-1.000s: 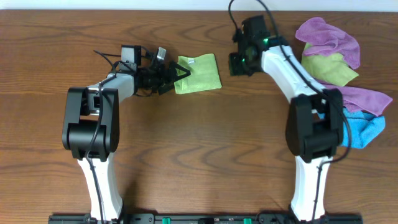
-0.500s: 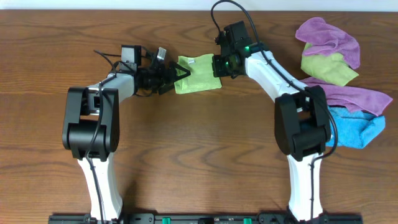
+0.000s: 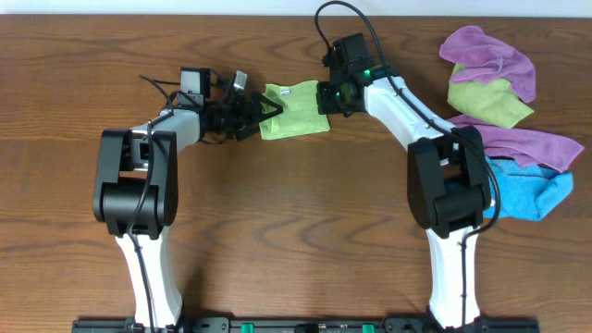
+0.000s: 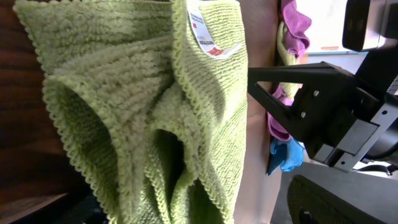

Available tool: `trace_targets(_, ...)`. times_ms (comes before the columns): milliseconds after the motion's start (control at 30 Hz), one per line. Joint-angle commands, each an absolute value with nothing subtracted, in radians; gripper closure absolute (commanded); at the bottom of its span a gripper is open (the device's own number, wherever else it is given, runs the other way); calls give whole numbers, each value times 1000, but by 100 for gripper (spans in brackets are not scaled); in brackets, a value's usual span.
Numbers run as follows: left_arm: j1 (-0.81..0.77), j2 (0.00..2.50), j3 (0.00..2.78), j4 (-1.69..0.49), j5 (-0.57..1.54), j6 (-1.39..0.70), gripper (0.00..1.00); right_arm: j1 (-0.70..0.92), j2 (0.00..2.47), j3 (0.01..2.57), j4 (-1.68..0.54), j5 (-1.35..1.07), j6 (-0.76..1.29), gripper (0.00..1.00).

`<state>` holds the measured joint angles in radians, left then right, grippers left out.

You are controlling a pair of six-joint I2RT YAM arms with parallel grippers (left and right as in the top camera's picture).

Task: Fold the cloth

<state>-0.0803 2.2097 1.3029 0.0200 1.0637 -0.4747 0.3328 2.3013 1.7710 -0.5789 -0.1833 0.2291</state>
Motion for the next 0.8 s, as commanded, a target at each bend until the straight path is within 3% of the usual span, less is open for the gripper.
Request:
trace_targets(0, -86, 2270, 1277, -3, 987, -479, 13, 331, 2323, 1776, -583, -139, 247, 99)
trace_targets(767, -97, 2270, 1277, -2, 931, -479, 13, 362, 2344, 1776, -580, -173, 258, 99)
